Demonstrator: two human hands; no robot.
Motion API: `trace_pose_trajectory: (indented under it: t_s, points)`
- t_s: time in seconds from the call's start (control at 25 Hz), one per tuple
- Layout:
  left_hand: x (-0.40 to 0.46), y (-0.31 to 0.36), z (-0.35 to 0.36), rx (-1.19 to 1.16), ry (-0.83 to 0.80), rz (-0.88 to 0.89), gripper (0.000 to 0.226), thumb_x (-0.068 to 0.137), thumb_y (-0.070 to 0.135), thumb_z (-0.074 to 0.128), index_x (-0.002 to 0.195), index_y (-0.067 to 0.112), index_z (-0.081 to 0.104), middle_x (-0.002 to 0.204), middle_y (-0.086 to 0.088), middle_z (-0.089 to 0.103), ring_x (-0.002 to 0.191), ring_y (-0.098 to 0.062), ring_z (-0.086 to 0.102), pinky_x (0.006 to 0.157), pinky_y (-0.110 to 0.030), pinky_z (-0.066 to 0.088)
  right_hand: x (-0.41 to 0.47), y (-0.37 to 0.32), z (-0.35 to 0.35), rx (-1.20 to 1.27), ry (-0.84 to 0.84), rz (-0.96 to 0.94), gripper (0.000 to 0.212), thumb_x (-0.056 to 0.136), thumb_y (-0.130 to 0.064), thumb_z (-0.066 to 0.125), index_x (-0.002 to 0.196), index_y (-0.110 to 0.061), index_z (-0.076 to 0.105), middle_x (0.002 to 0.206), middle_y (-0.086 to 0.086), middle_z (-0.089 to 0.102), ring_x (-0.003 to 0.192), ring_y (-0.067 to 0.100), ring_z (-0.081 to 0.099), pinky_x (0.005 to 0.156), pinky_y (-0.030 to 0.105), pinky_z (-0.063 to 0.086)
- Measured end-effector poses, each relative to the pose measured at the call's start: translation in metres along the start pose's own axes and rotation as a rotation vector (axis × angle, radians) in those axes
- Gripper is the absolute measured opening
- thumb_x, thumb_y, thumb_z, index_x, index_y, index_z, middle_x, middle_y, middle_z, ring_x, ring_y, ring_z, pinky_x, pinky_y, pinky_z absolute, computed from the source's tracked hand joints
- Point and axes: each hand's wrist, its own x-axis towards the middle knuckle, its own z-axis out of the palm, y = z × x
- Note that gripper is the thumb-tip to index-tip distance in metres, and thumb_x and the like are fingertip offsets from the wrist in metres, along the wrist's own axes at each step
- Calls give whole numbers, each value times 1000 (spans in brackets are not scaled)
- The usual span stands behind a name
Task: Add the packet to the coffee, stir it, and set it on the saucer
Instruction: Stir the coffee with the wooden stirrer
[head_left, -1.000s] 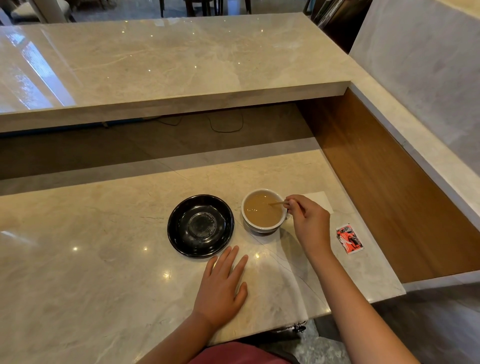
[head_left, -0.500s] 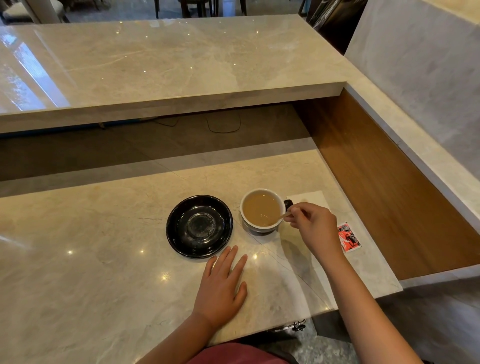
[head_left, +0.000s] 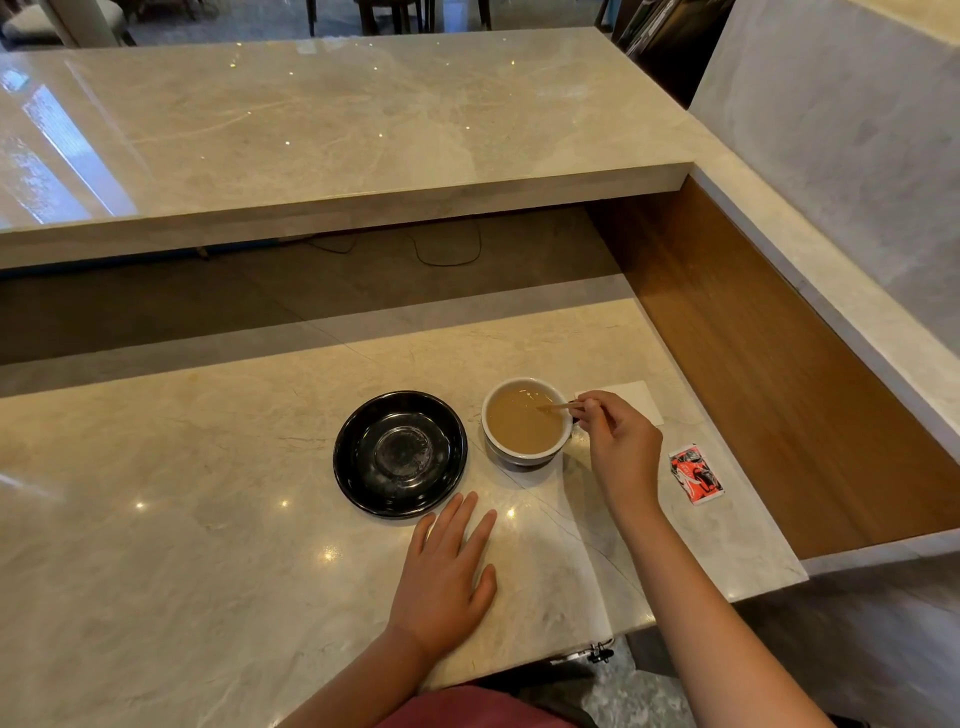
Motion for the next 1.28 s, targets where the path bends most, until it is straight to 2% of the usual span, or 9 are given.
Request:
trace_pose_trajectory:
  t_s: [0.24,0.32,0.44,0.56,0.72,0.88,0.96,1.12,1.28]
  points:
    - [-1,0,-1,10,-2,3,55,90,40,40,141,20,41,150,-9,33,138,-23,23,109,-42,13,-10,-1,-19,-266,-105,-233,15,90,-6,52,89,-7,67,79,13,71,72,28,64,63,36,49]
    - [0,0,0,15,-10,-2,56,90,40,40,142,20,41,150,-9,33,138,-23,23,109,-42,13,-15,-5,-20,-200,-134,-178,17,89,-5,52,87,-8,68,78,11,72,74,25,67,66,37,52]
    - [0,0,0,19,-14,-4,56,89,41,40,141,20,42,149,-9,35,138,-23,24,109,-41,13,-20,-6,-22,-64,-170,-38,20,90,-6,51,86,-12,70,75,0,71,75,9,68,73,33,57]
    - [0,0,-1,21,-11,-8,56,89,41,40,140,20,44,148,-9,37,137,-23,27,109,-41,13,-22,-7,-25,92,-182,68,23,91,-6,51,82,-16,70,74,-5,70,77,7,70,75,30,58]
    - [1,1,-1,34,-14,-14,56,89,42,39,140,20,44,148,-8,37,137,-23,27,109,-40,13,-23,-7,-34,208,-140,134,31,91,-5,50,75,-25,67,75,-2,70,75,8,71,68,19,57]
    - [1,2,-2,37,-17,-12,56,89,43,39,140,20,45,147,-9,38,136,-23,28,108,-41,14,-21,-1,-46,295,-57,215,19,92,-3,48,87,-4,67,78,8,69,71,10,71,63,15,56]
    - [1,2,-2,37,-15,-13,56,89,42,39,140,20,45,147,-9,38,136,-23,28,108,-41,15,-19,2,-55,333,-35,249,18,92,-3,48,90,-1,66,79,10,69,70,8,71,63,15,56]
    - [0,2,-1,23,-12,-11,56,89,42,39,140,20,44,148,-9,37,137,-22,25,109,-41,13,-16,6,-69,375,-5,310,21,92,-4,48,84,-8,67,82,13,70,75,15,72,65,17,58]
    - [0,1,0,25,-7,-7,56,88,41,39,140,19,44,147,-10,37,137,-23,25,108,-42,15,-15,6,-81,391,2,329,23,92,-4,48,81,-12,67,82,14,70,71,12,72,64,16,57]
